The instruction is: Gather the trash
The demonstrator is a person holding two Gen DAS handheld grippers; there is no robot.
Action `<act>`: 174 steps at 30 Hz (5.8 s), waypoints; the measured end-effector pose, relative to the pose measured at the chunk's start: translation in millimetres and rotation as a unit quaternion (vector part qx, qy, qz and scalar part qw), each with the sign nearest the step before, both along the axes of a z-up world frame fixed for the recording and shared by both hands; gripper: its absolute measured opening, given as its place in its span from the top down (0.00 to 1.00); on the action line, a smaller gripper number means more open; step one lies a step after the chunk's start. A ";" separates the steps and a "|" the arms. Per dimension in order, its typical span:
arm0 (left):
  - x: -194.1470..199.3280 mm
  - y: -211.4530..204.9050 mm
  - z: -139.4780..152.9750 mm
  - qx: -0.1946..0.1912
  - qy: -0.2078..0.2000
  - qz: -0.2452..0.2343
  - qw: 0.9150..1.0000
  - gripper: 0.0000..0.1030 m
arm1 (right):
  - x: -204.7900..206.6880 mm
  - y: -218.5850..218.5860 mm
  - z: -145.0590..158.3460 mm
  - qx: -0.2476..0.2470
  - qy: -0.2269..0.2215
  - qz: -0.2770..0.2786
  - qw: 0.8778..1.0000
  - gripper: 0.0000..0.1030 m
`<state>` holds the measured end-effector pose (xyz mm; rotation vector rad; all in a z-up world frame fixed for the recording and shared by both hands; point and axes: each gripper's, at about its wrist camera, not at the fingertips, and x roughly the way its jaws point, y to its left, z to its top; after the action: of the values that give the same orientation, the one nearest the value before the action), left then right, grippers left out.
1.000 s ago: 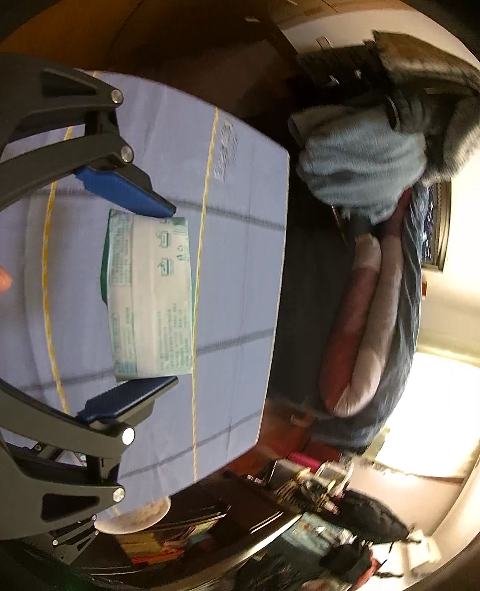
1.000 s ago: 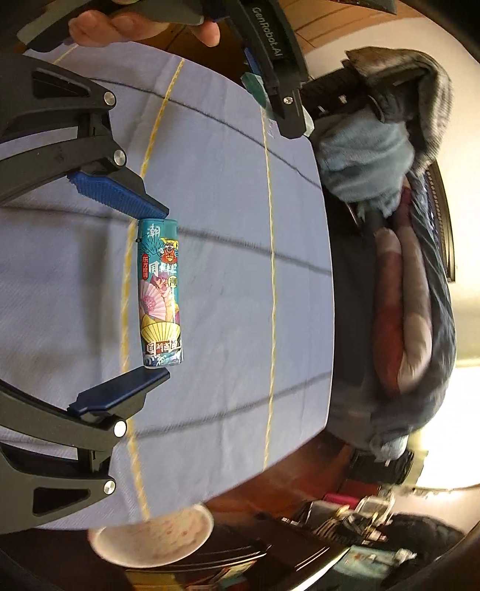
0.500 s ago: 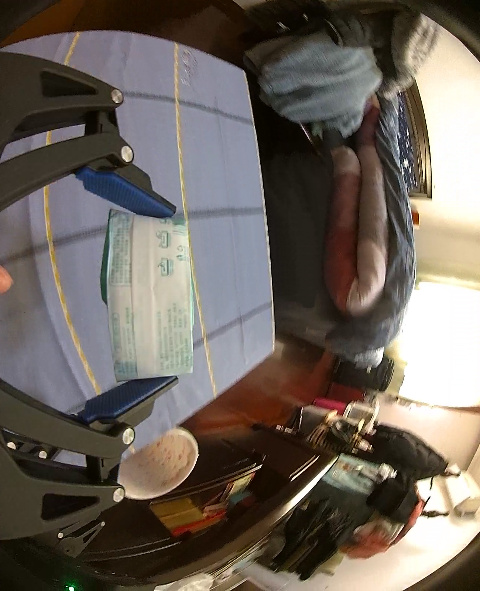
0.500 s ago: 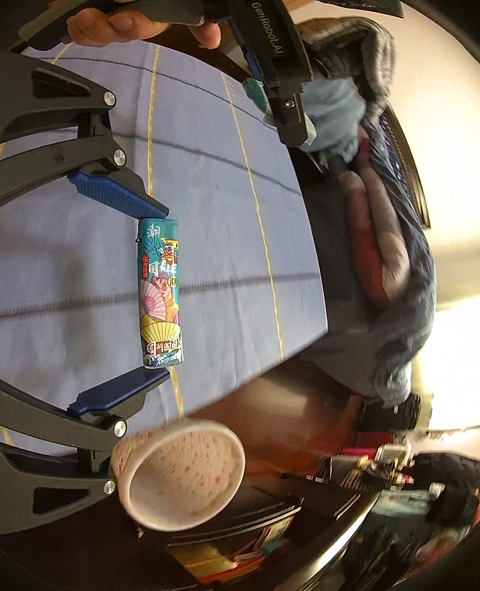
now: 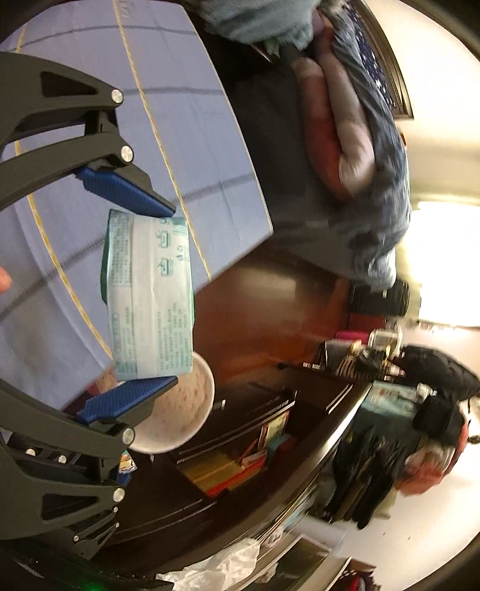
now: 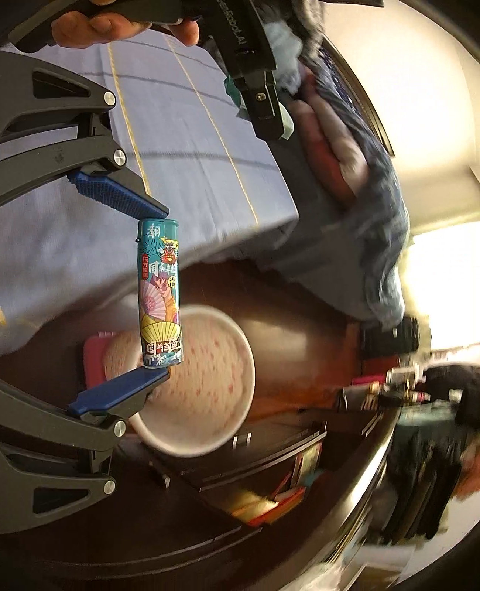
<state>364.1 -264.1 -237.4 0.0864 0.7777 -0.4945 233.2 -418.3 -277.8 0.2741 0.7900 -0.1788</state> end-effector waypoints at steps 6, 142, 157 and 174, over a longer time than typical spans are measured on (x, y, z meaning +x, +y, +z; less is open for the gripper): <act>10.0 -50.6 -2.0 0.000 -0.002 -0.041 0.999 0.19 | -3.6 -40.3 -4.5 -0.002 -0.005 -0.050 0.999 0.22; -369.1 249.4 244.8 -0.032 -0.314 0.285 0.905 0.03 | -248.0 195.3 250.8 -0.163 -0.342 0.054 0.924 0.03; -360.7 253.6 243.8 -0.030 -0.303 0.287 0.908 0.03 | -248.1 198.0 249.2 -0.164 -0.338 0.057 0.925 0.03; -362.1 251.6 237.9 -0.031 -0.301 0.288 0.909 0.03 | -247.0 199.2 249.5 -0.168 -0.335 0.059 0.925 0.03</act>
<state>2.0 -12.5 0.5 -0.0529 0.1533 0.0844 -13.8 -219.0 -28.3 -0.0462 0.0863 -0.0930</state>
